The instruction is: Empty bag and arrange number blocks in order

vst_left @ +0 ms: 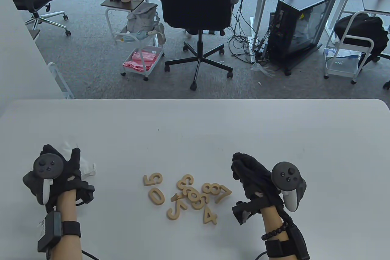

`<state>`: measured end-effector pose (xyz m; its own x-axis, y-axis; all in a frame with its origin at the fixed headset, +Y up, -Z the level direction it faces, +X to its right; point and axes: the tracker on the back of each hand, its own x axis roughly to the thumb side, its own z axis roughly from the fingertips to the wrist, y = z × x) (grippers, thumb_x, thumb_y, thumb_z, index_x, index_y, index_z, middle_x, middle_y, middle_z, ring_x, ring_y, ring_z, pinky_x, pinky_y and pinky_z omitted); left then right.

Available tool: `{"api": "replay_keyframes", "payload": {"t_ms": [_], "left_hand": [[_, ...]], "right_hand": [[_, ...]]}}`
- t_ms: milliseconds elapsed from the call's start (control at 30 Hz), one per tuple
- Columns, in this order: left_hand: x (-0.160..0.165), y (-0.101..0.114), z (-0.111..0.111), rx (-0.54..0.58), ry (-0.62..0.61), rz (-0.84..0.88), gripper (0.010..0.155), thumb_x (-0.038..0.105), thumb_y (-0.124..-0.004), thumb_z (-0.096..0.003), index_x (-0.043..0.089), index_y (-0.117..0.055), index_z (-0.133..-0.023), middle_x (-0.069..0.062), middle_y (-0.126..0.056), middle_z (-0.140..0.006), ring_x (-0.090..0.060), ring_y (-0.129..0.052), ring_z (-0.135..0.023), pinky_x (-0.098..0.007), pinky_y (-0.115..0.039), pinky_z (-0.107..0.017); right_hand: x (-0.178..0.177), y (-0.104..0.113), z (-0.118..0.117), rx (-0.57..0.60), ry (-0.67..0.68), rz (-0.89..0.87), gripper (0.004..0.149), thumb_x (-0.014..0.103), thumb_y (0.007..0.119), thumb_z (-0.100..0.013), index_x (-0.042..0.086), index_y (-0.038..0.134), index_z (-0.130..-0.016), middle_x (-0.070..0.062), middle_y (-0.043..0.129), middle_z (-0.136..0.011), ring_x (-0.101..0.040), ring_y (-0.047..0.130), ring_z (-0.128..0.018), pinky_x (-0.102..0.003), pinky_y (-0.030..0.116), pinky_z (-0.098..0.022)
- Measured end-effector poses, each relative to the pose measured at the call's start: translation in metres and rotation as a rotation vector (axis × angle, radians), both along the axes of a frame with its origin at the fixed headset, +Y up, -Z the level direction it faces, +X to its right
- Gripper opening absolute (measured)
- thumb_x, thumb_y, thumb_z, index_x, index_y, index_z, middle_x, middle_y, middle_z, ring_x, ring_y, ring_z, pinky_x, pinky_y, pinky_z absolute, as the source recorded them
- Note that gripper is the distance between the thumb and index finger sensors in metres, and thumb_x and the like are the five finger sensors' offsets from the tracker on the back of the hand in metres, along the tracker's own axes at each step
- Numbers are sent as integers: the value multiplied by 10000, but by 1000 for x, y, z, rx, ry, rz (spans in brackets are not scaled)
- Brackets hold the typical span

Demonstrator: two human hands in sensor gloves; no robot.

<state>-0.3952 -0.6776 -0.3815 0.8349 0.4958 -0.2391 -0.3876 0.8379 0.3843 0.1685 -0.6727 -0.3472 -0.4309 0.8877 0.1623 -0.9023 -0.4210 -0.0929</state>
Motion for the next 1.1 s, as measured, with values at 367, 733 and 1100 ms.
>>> {"api": "replay_keyframes", "payload": {"t_ms": [367, 733, 1100], "left_hand": [[149, 0, 18, -132, -543, -362, 880, 573, -678, -531, 29, -362, -1146, -338, -400, -1143, -653, -502, -1016, -790, -483, -659], [214, -48, 41, -423, -656, -641, 872, 580, -750, -484, 33, -506, -1118, -301, -653, -1055, -537, -805, -889, -706, -656, -633], [228, -74, 33, -516, -666, -735, 824, 585, -746, -480, 64, -584, -1098, -266, -743, -1009, -484, -883, -834, -667, -707, -614]], "right_hand": [[5, 8, 5, 92, -32, 204, 507, 353, 769, -550, 62, 763, -965, -233, 839, -910, -451, 929, -737, -605, 793, -568], [-12, -12, 0, 120, -65, 893, 553, 381, 765, -538, 164, 694, -1042, -253, 559, -1131, -590, 532, -1010, -747, 515, -691], [-12, -18, -3, 72, -49, 859, 555, 381, 760, -540, 157, 695, -1043, -283, 545, -1128, -619, 525, -996, -758, 508, -686]]}}
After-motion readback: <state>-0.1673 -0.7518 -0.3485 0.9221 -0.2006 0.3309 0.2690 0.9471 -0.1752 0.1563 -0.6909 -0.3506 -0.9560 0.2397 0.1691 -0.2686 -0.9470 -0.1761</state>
